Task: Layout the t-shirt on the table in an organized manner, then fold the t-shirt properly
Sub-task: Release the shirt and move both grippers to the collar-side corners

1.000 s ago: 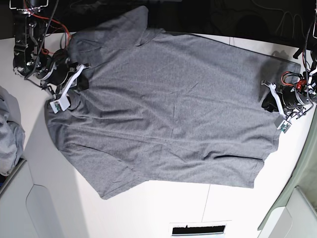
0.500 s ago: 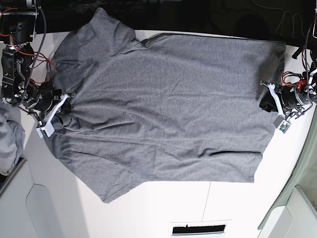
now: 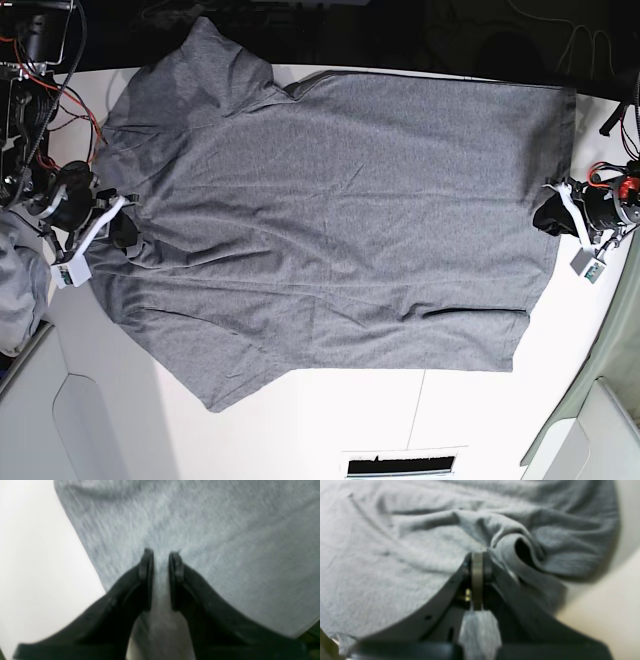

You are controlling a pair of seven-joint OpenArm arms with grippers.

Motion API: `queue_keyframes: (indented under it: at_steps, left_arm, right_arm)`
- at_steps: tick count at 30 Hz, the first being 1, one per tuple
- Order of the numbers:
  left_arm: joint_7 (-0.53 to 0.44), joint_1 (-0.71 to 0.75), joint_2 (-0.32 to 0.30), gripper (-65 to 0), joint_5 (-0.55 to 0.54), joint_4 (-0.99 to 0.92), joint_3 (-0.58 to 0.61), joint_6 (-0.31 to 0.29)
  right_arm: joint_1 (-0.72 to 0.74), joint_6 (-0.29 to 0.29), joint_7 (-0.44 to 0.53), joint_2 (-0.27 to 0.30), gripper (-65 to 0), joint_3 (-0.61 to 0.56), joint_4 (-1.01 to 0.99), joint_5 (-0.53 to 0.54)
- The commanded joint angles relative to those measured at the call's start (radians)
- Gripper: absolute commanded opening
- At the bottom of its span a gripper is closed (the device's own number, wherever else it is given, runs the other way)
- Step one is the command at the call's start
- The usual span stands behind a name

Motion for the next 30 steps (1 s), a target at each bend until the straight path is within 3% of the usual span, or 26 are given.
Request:
queue_keyframes:
  at_steps: [1,4,6,8,13,16,18,20,25,30]
  left_arm:
    - [0.007,-0.017,-0.027,-51.1,-0.051,0.014,-0.042,-0.029]
    - [0.104,0.003,-0.029,-49.7,-0.19,0.014,-0.135,-0.048]
    - [0.151,0.029,-0.028,-44.2,-0.257,0.014,-0.182,-0.048]
    - [0.17,0.063,-0.029,-39.6,-0.283,0.014,-0.21,-0.048]
    - [0.174,0.161,-0.029,-39.2,-0.311,0.014,-0.247,-0.048]
    - [0.172,0.216,-0.028,-39.1,-0.327,0.014,-0.272,-0.048]
    - [0.173,0.245,-0.028,-35.4,-0.327,0.014,-0.291,-0.048]
    - [0.173,0.272,-0.028,-31.7,-0.326,0.014,-0.311,-0.048]
    - [0.179,0.322,-0.028,-31.2,-0.326,0.014,-0.344,-0.048]
    - [0.183,0.356,-0.028,-30.1,-0.322,0.014,-0.344,-0.048]
  right_arm:
    - [-0.013,0.008,0.005,0.014,-65.0,0.029,0.059,0.016]
    - [-0.111,0.008,-0.043,0.017,-65.0,0.096,0.154,0.027]
    - [-0.18,0.009,-0.047,0.021,-65.0,0.138,0.175,0.056]
    - [-0.238,0.036,-0.047,0.022,-65.0,0.18,0.177,0.086]
    - [-0.358,0.045,-0.047,0.022,-64.2,0.267,0.177,0.108]
    - [-0.417,0.045,-0.047,0.022,-46.6,0.287,0.174,0.131]
    - [-0.446,0.046,-0.047,0.022,-40.8,0.281,0.17,0.14]
    - [-0.465,0.046,-0.047,0.022,-37.9,0.269,0.154,0.138]
    - [-0.468,0.053,-0.042,0.022,-31.9,0.242,0.075,0.136]
    - [-0.467,0.053,-0.034,0.022,-31.9,0.184,0.012,0.166]
